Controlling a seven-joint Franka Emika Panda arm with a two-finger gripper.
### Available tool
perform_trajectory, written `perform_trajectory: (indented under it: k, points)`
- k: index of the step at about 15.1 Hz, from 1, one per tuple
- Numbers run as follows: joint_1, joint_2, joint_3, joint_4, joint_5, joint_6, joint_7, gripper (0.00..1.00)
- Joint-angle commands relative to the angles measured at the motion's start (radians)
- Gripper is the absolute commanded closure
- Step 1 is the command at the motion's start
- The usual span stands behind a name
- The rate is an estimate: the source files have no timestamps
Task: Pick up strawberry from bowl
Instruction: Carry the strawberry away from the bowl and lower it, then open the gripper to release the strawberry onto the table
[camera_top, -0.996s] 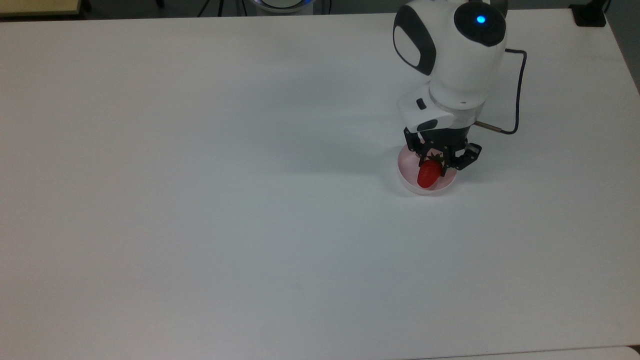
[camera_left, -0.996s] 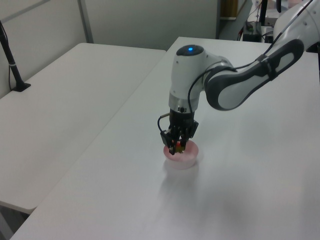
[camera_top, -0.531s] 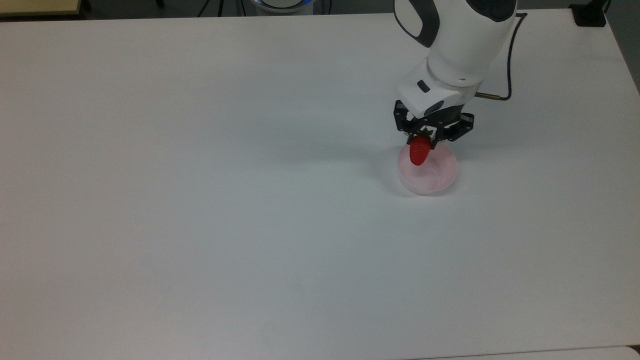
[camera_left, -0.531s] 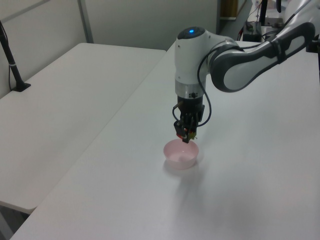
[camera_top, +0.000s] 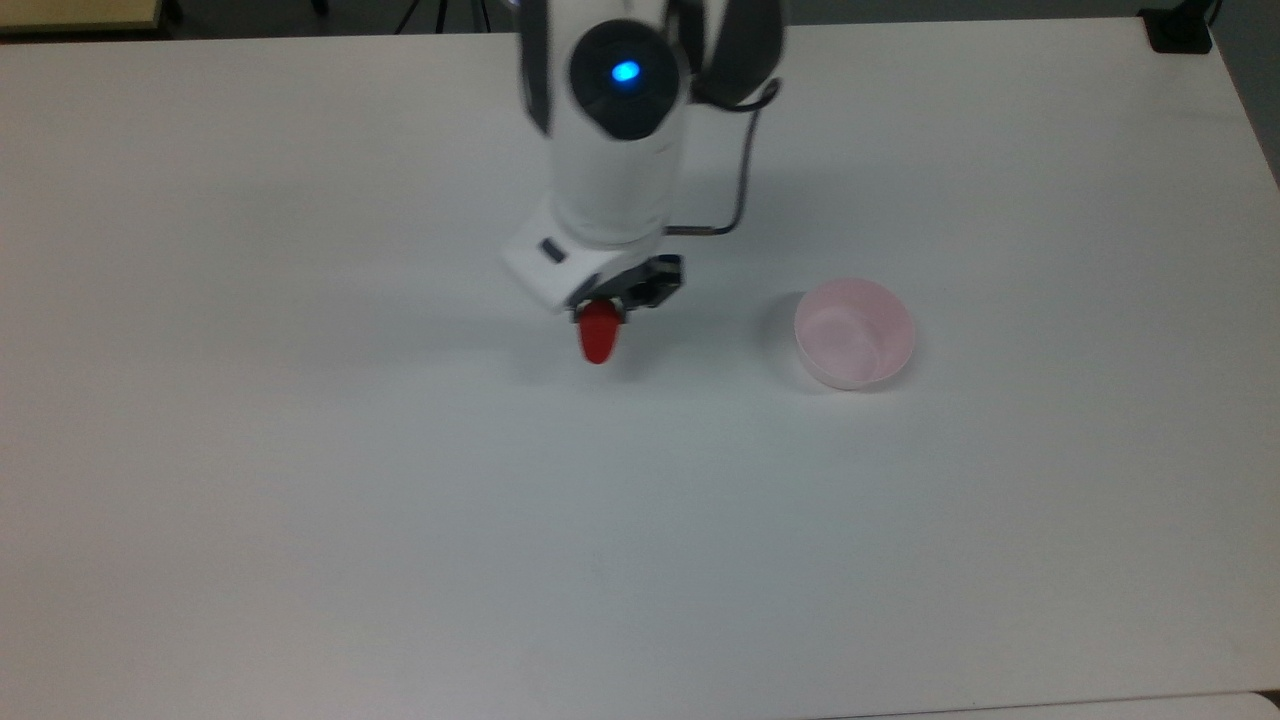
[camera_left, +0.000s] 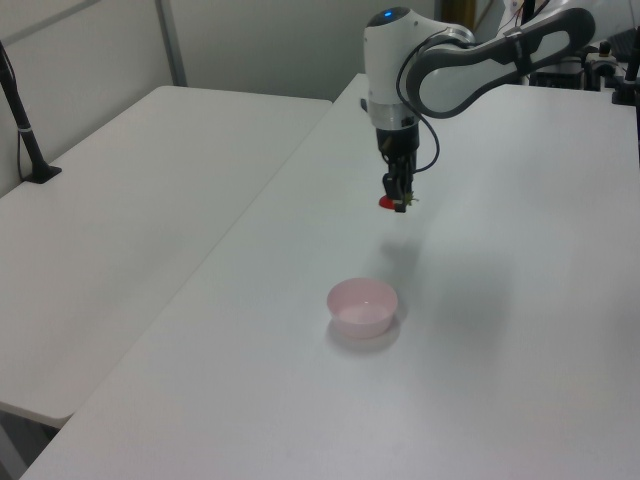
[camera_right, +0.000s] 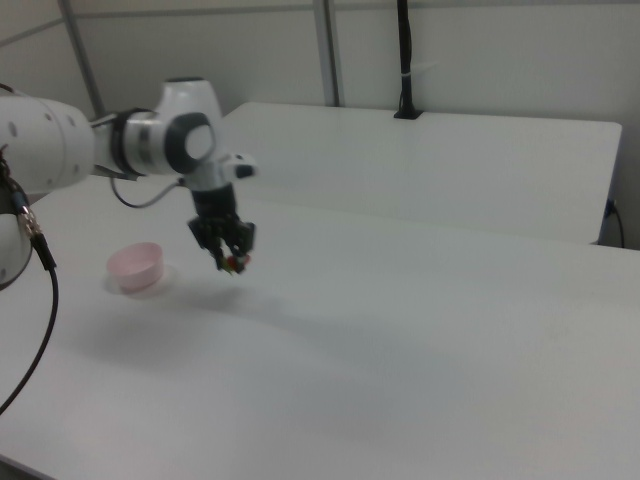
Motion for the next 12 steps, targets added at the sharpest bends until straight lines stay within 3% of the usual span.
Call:
perform_trajectory:
  k: [1, 5, 8, 11, 12]
  points:
    - [-0.066, 0.007, 0.005, -0.040, -0.058, 0.004, -0.103, 0.72]
    - [-0.112, 0.035, 0.005, -0.050, -0.068, 0.045, -0.155, 0.68]
    - [-0.114, 0.038, 0.005, -0.049, -0.068, 0.046, -0.149, 0.51]
    - [-0.114, 0.023, 0.005, -0.038, -0.065, 0.035, -0.142, 0.21]
    - [-0.114, 0.011, 0.005, -0.038, -0.065, 0.035, -0.142, 0.17]
